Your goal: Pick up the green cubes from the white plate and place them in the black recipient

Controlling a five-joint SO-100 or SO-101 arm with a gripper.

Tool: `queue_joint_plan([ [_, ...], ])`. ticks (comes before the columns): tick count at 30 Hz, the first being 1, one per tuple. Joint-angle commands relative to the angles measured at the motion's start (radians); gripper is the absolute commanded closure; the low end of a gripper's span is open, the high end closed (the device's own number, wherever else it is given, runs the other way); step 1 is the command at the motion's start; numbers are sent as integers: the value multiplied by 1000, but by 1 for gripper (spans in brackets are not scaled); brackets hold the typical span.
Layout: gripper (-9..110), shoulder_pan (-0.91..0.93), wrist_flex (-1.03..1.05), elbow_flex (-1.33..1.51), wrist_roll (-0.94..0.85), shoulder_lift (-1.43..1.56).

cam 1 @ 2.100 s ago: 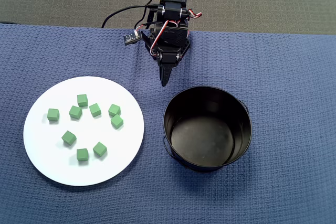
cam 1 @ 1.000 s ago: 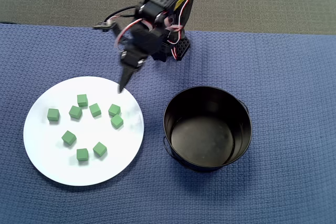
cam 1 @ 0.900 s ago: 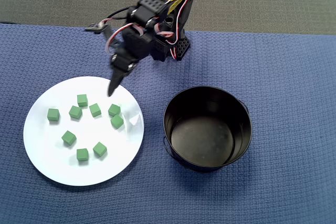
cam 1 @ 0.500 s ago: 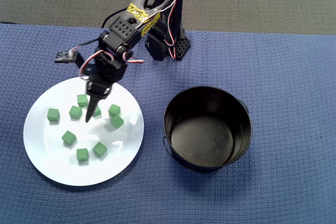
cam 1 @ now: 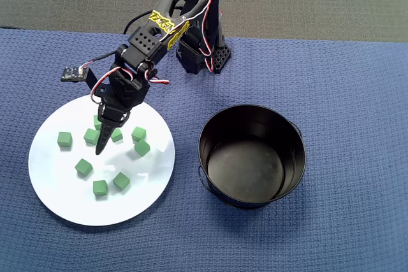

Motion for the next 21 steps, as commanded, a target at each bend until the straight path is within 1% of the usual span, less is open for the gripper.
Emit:
queue_joint_plan([
  [1,80,2,164,-195,196,-58],
  [4,80,8,322,-379,275,-183],
  [7,80,34,402,-525,336,-296],
  [10,81,63,449,-635,400,-390],
  [16,81,75,529,-815,460,-538],
  [21,80,74,531,-894,442,-595],
])
